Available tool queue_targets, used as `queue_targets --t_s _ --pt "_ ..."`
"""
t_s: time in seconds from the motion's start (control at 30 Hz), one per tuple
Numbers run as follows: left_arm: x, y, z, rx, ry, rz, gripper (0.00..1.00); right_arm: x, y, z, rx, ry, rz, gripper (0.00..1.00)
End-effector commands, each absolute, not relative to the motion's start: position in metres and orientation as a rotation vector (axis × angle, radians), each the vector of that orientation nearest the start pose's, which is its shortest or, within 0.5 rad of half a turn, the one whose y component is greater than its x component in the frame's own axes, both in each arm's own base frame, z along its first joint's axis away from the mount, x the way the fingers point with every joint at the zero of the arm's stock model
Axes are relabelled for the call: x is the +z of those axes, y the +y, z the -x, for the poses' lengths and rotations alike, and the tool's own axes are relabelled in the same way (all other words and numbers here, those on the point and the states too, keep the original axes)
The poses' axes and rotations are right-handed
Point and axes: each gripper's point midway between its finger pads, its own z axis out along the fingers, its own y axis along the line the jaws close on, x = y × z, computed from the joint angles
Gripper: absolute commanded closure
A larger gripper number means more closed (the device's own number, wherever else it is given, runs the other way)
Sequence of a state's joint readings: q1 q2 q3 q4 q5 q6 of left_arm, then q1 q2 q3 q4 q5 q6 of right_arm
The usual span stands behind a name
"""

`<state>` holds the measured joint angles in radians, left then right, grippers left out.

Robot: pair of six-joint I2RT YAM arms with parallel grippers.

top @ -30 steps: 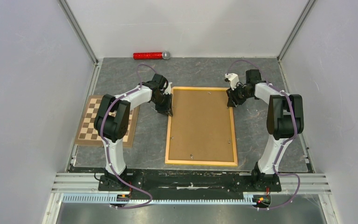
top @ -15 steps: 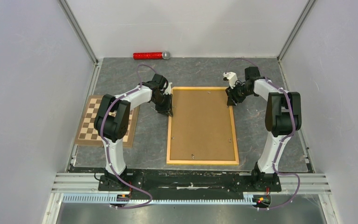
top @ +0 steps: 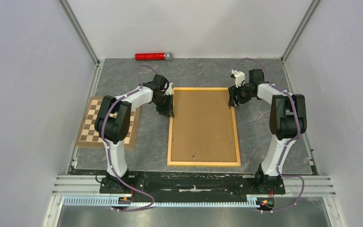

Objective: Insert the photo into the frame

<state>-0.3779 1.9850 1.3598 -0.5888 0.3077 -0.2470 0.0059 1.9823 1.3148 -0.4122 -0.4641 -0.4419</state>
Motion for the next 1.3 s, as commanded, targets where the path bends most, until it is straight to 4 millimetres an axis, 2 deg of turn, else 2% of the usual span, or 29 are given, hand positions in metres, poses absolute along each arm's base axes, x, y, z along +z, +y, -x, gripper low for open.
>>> queue_targets --t_s 0.0,0.1,0.2,0.37,0.57,0.73,0.9,0.97,1.03,1.27 --pt "0.027 -0.197 -0.359 -0.522 2.82 -0.224 0.98 0.047 0.069 -0.444 0.452 2.383 0.499 0.35" --pt "0.028 -0.198 -0.358 -0.533 2.817 -0.219 0.98 0.059 0.077 -0.437 0.504 2.353 0.473 0.35" --pt "0.027 -0.2 -0.356 -0.547 2.82 -0.208 0.98 0.072 0.071 -0.43 0.551 2.324 0.423 0.34" --pt "0.026 -0.199 -0.354 -0.575 2.819 -0.143 0.98 0.081 0.079 -0.403 0.613 2.297 0.498 0.34" --pt "0.026 -0.195 -0.353 -0.648 2.793 -0.019 0.98 0.066 0.074 -0.348 0.579 2.344 0.703 0.35" --pt "0.023 -0.201 -0.347 -0.737 2.775 0.08 0.98 0.059 0.067 -0.306 0.553 2.393 0.804 0.34" --pt "0.021 -0.203 -0.346 -0.763 2.754 0.117 0.98 0.048 0.07 -0.269 0.568 2.428 0.879 0.31" --pt "0.022 -0.204 -0.346 -0.767 2.749 0.118 0.98 0.042 0.072 -0.259 0.577 2.438 0.893 0.24" --pt "0.021 -0.204 -0.346 -0.77 2.746 0.119 0.98 0.039 0.079 -0.251 0.602 2.431 0.917 0.21" --pt "0.024 -0.203 -0.351 -0.743 2.72 0.086 0.98 0.033 0.09 -0.239 0.627 2.426 0.937 0.19"
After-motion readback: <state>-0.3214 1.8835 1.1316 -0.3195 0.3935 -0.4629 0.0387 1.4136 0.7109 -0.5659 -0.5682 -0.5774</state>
